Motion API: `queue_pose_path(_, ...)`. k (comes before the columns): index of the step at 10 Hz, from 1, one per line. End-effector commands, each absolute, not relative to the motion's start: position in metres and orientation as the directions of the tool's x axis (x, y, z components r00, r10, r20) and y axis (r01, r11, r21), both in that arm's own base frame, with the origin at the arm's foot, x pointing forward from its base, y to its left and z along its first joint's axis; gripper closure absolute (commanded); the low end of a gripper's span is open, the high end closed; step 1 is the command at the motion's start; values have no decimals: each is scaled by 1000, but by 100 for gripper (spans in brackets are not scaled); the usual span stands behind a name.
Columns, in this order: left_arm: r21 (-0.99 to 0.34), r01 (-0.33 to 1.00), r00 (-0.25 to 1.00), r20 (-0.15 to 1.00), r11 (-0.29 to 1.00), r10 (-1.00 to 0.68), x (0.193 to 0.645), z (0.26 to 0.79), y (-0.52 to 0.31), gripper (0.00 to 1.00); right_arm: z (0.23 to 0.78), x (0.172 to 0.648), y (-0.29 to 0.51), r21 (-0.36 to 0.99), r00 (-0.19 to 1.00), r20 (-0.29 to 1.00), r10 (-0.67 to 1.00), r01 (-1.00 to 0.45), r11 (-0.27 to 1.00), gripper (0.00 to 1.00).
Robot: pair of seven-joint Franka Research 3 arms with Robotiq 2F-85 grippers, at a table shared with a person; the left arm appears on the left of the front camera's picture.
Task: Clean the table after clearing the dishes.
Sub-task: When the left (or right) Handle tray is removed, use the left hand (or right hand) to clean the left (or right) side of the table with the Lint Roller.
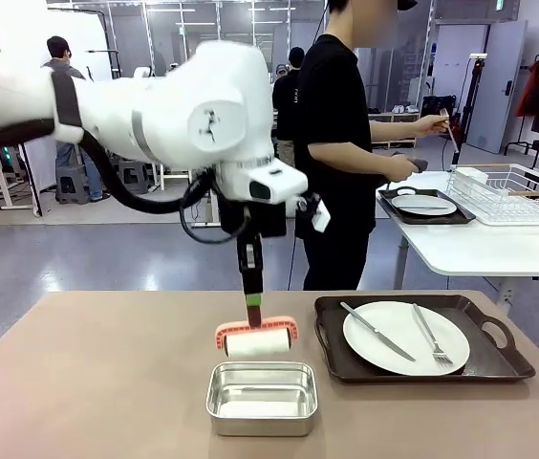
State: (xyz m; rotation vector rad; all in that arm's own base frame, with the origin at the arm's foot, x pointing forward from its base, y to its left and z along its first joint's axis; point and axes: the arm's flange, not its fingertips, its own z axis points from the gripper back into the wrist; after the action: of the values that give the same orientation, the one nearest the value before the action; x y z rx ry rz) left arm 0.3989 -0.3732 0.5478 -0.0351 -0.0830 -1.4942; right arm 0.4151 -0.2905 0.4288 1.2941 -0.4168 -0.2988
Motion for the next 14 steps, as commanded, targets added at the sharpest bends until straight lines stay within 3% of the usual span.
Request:
queue_pose_path(1, 15, 994, 107, 83, 109, -991, 395, 556, -367, 85, 432, 414, -290, 968, 887, 136, -442, -23, 251, 0)
queue_pose_path(4, 5, 984, 178, 96, 180, -979, 396, 566, -359, 85, 432, 414, -290, 968, 887, 136, -442, -23, 251, 0)
queue_pose_path(5, -28, 963, 269, 134, 268, -954, 397, 574, -348, 85, 432, 414, -290, 968, 887, 136, -442, -23, 251, 0)
queue_pose_path(6, -41, 893, 448, 165, 448, -879, 400, 586, -329, 85, 432, 414, -290, 968, 887, 136, -442, -23, 251, 0)
queue_pose_path(8, -26, 654, 730, 281, 756, -623, 404, 595, -267, 85, 432, 414, -290, 968, 887, 136, -442, -23, 251, 0)
queue_pose_path(10, -109, 297, 937, 227, 949, -268, 418, 567, -223, 85, 432, 414, -290, 968, 887, 136, -442, -23, 251, 0)
queue_pose_path(11, -103, 178, 963, 223, 979, -152, 426, 550, -212, 85, 432, 414, -290, 968, 887, 136, -442, -23, 251, 0)
queue_pose_path(14, -70, 115, 943, 320, 991, -87, 453, 520, -192, 85, 432, 414, -290, 968, 887, 136, -442, -23, 251, 0)
